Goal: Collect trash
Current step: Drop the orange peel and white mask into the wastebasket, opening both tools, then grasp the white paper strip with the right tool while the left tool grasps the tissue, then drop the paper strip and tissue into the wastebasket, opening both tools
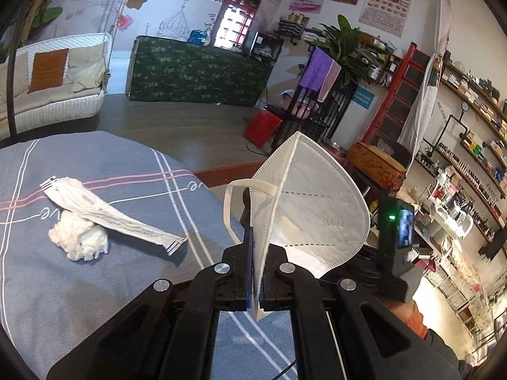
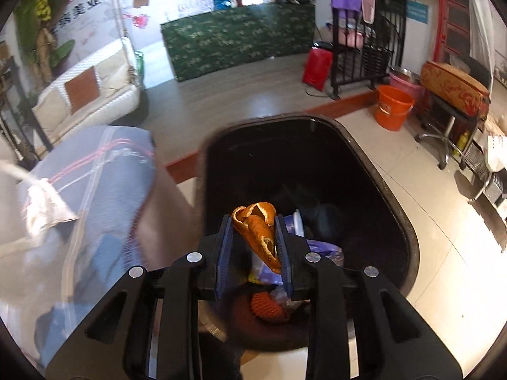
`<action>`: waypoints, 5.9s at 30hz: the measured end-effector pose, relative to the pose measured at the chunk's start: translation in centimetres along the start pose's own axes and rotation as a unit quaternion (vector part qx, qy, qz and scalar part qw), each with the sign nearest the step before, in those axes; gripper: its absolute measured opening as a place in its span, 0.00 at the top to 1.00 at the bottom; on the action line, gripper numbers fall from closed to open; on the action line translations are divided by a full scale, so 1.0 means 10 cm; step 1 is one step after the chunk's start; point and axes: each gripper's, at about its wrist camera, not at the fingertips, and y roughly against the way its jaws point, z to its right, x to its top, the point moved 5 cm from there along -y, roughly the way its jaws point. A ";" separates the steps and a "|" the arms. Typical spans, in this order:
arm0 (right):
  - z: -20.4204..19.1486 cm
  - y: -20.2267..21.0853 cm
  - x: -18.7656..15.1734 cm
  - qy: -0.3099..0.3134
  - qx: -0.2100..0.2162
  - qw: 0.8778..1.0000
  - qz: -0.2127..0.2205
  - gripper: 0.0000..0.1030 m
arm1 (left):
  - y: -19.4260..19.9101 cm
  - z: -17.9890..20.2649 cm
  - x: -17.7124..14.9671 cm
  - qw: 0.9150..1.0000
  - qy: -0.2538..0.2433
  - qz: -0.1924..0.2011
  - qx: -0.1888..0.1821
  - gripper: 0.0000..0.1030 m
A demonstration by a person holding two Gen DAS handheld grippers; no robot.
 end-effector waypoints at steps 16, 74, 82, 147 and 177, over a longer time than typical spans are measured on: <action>0.38 -0.29 -0.06 -0.044 -0.040 0.998 -0.016 0.54 | -0.36 0.25 -0.09 0.999 -0.023 -0.039 -0.010 0.97; 0.31 0.66 -0.70 -0.046 -0.037 0.998 0.000 0.36 | -0.55 0.36 -0.19 0.992 -0.092 -0.082 0.039 0.05; -0.51 0.63 -0.61 0.046 0.038 0.998 -0.007 0.36 | -0.02 -0.23 -0.22 0.991 -0.039 -0.083 0.102 0.05; -1.96 0.58 -0.06 0.190 0.092 0.977 0.017 0.97 | -0.37 -1.76 -0.10 0.970 -0.043 -0.156 0.180 0.39; -0.87 0.73 -0.17 0.066 0.045 0.996 0.038 0.97 | 0.08 -0.36 -0.10 0.996 -0.047 -0.052 0.063 0.68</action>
